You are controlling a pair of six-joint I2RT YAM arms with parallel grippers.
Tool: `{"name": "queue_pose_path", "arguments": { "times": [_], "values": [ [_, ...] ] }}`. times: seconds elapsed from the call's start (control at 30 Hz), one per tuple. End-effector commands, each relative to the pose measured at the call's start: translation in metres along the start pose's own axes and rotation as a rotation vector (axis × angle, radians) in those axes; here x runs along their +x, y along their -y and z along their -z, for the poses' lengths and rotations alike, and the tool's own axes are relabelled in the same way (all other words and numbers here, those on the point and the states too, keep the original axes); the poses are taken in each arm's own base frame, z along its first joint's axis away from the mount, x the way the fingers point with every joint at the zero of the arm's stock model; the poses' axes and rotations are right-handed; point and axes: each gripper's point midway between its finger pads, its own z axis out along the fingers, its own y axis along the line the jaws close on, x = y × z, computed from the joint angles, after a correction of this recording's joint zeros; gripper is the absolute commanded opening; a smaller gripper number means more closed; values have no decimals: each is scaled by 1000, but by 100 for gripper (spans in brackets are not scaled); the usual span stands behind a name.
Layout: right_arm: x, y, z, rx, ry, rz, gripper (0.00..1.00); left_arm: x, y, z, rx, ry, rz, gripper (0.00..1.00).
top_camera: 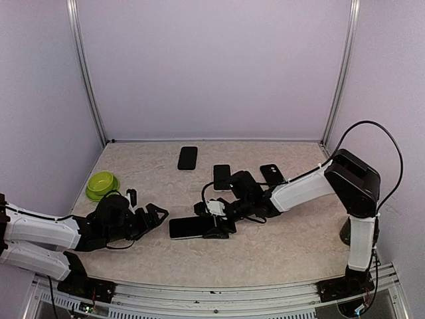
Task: Put the phone into the phone case
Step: Pick up the phone at the center of the board, then pass from the right arm to the left
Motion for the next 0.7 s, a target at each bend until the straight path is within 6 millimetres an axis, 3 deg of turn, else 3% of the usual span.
{"name": "queue_pose_path", "arguments": {
  "times": [0.0, 0.27, 0.67],
  "values": [
    [-53, 14, 21, 115, 137, 105, 51, 2, 24, -2, 123, -12, -57, 94],
    [-70, 7, 42, 180, 184, 150, 51, 9, 46, -1, 270, -45, -82, 93],
    [-85, -6, 52, 226, 200, 211, 51, 28, 95, 5, 513, -159, -116, 85]
  ]
}}
